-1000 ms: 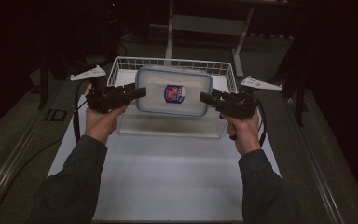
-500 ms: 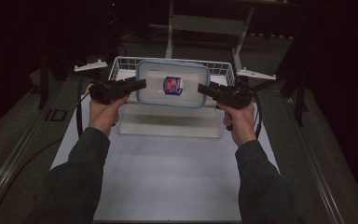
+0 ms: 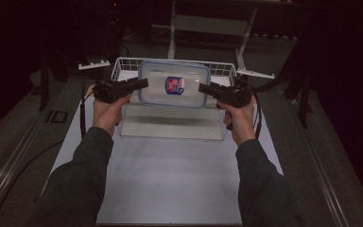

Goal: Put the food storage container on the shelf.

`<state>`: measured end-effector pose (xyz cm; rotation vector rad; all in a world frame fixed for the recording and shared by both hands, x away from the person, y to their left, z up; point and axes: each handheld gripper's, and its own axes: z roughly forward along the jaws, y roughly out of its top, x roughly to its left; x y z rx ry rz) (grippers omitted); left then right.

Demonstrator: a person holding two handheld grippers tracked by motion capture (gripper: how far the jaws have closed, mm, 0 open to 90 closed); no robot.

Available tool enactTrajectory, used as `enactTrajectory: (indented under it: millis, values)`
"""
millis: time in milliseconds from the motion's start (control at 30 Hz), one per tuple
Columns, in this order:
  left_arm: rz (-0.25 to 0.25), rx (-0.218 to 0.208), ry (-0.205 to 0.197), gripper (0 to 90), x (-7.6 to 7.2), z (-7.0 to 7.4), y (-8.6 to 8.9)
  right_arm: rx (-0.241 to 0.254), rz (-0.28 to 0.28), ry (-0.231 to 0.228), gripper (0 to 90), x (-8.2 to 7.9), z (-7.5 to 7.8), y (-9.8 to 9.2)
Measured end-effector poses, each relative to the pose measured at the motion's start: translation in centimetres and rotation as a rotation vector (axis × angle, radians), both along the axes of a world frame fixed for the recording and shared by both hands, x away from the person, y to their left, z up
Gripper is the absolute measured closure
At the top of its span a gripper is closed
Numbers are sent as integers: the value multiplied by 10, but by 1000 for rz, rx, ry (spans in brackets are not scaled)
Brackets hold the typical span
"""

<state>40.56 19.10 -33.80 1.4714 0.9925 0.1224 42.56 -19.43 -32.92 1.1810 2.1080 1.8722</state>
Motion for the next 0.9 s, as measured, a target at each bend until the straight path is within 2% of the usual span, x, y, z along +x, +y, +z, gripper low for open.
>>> enactTrajectory:
  millis: [233,600,700,733,767,800,833,867,900]
  values:
    - [28,-36,24,506,6,-3,0,7,-27,7,477,4,1,2]
    - [53,-63,23,505,11,-6,-1,2,-62,8,468,6,1,5]
    - [67,-26,24,511,12,-7,-3,6,-78,10,459,7,0,6]
    - [67,-26,24,534,12,-7,-3,2,-83,12,446,8,0,6]
    - [75,0,25,554,12,-7,-4,-8,-91,14,422,9,-1,7]
    - [71,44,46,532,15,-11,-7,-16,-95,24,385,10,-2,8]
    - [75,2,54,497,16,-14,-6,-21,-100,32,353,11,-4,10]
    - [75,2,54,512,16,-14,-6,-21,-100,32,353,11,-4,10]
    - [77,-28,61,514,17,-16,-5,-4,-121,48,353,14,-6,10]
